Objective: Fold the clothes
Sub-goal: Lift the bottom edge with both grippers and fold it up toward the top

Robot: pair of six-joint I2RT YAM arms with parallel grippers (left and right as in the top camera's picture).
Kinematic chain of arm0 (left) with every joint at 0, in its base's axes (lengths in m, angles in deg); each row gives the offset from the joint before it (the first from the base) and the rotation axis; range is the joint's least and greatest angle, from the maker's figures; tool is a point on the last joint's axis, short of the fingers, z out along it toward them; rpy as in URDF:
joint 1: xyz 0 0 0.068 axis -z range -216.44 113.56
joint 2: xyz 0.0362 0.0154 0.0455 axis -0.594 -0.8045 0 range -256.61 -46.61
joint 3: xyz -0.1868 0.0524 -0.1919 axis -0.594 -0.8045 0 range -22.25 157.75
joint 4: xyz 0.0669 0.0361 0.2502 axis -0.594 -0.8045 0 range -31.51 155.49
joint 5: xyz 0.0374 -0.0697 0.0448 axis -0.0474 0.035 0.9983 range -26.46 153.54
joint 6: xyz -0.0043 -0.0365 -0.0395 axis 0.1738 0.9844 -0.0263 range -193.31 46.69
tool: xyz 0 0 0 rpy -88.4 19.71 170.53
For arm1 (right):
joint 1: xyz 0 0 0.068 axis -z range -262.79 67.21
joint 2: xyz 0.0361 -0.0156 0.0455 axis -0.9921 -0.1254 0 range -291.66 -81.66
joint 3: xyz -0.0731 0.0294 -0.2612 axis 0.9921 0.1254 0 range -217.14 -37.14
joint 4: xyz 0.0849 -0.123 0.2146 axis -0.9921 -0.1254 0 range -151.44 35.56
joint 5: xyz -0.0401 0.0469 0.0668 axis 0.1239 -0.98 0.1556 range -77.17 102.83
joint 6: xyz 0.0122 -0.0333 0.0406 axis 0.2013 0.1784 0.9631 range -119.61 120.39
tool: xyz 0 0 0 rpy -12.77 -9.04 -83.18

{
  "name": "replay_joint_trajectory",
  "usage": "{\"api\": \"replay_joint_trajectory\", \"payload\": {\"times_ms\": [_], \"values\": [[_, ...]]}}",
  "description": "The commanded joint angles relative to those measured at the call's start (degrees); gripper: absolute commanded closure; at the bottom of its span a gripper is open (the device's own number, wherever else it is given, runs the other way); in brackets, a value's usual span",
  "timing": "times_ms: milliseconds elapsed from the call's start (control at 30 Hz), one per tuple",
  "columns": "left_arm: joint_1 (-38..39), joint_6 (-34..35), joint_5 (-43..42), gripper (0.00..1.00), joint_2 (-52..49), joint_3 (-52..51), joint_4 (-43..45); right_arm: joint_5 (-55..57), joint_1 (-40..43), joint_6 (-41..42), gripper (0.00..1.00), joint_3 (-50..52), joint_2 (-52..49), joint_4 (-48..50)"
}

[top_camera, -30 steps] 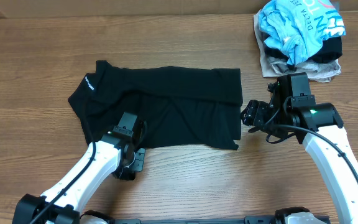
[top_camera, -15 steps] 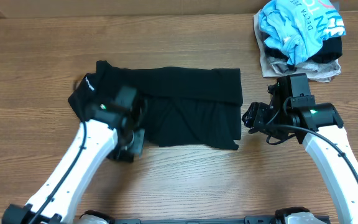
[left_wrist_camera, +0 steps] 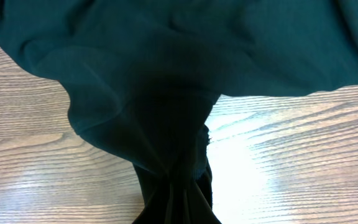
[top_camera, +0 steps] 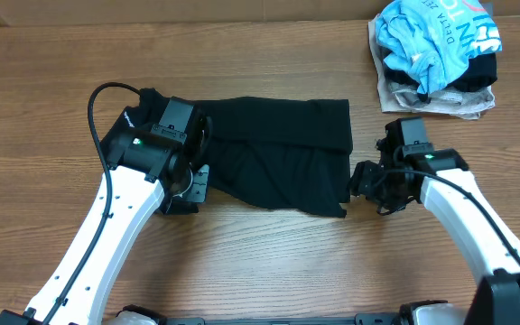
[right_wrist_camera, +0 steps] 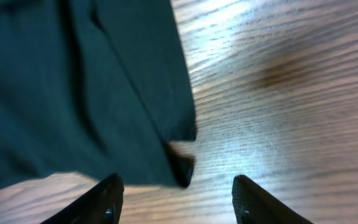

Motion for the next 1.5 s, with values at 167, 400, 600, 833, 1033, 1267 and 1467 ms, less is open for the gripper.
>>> {"api": "replay_joint_trajectory", "payload": {"times_ms": [167,400,600,833,1033,1267,1467], "values": [[0.2,-1.4,1.2,0.96,0.2,1.2,0.1,-0.8,-2.9,0.0,0.46,6.7,-3.5,8.0],[0.2,-1.4,1.2,0.96,0.2,1.2,0.1,-1.0,-7.5,1.7,0.46,9.7,-4.2,12.3],[0.2,-1.4,1.2,0.96,0.2,1.2,0.0,0.3,-8.4,3.6,0.57,10.5,-4.5,13.6],[0.2,-1.4,1.3,0.96,0.2,1.2,0.1,0.9,-8.4,5.0,0.86,10.5,-4.5,13.6],[0.2,-1.4,1.4,0.96,0.2,1.2,0.0,-1.1,-7.6,6.1,0.96,9.9,-3.6,10.4],[0.2,-1.4,1.7,0.96,0.2,1.2,0.0,-1.5,-5.2,4.2,0.96,5.5,4.1,-1.4],[0.2,-1.4,3.3,0.96,0.2,1.2,-1.9,-1.5,-3.2,1.5,0.96,2.4,9.6,-11.0]]}}
